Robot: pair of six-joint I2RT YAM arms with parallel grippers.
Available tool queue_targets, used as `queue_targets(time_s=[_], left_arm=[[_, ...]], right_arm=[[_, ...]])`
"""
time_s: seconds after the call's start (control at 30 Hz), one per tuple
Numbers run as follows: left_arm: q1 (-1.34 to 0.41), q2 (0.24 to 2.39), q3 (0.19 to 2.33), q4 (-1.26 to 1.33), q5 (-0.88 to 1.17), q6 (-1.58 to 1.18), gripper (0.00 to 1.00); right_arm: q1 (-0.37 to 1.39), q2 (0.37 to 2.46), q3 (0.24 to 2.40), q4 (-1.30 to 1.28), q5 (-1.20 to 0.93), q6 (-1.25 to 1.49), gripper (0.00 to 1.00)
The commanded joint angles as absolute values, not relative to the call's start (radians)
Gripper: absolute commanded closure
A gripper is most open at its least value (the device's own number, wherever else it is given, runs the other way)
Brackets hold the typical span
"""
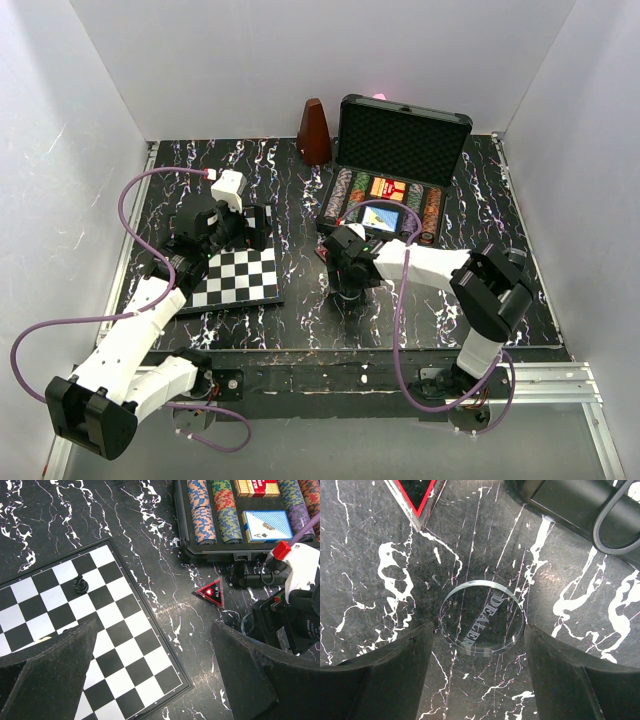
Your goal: Pack up texas hold em set
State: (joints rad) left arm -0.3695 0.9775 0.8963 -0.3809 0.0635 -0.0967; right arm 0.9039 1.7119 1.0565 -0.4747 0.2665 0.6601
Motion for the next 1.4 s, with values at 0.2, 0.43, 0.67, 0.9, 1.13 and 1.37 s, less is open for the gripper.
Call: queue_targets(time_s=[0.2, 0.43, 0.67, 0.9, 1.13, 1.37], left_arm=[[-0.370, 0.973, 0.896, -0.370, 0.069, -0.091, 0.02], [-0.370, 0.974, 0.896, -0.370, 0.071, -0.092, 0.02], [-0.370, 0.966, 0.896, -0.370, 0.067, -0.092, 0.02], [-0.370, 0.962, 0.896, -0.370, 0.064, -0.092, 0.02], [-0.370, 0.957, 0.894, -0.370, 0.063, -0.092, 0.02], [-0.370, 0.954, 0.891, -0.365, 0.058, -0.094, 0.02]], right_arm=[[0.920, 1.746, 1.100, -0.505, 0.339, 0.684, 0.23], [0.920, 1.767, 1.111, -0.506, 0.328, 0.680, 0.23], [0.920, 1.786, 1.123, -0.518, 0.330, 0.678, 0.27], [0.920, 1.802, 1.137, -0.541, 0.342, 0.683, 0.31], [0.922, 1.798, 1.129, -0.535, 0.341, 0.677, 0.52], [0.920, 1.747, 1.121, -0.526, 0.333, 0.643, 0.70]])
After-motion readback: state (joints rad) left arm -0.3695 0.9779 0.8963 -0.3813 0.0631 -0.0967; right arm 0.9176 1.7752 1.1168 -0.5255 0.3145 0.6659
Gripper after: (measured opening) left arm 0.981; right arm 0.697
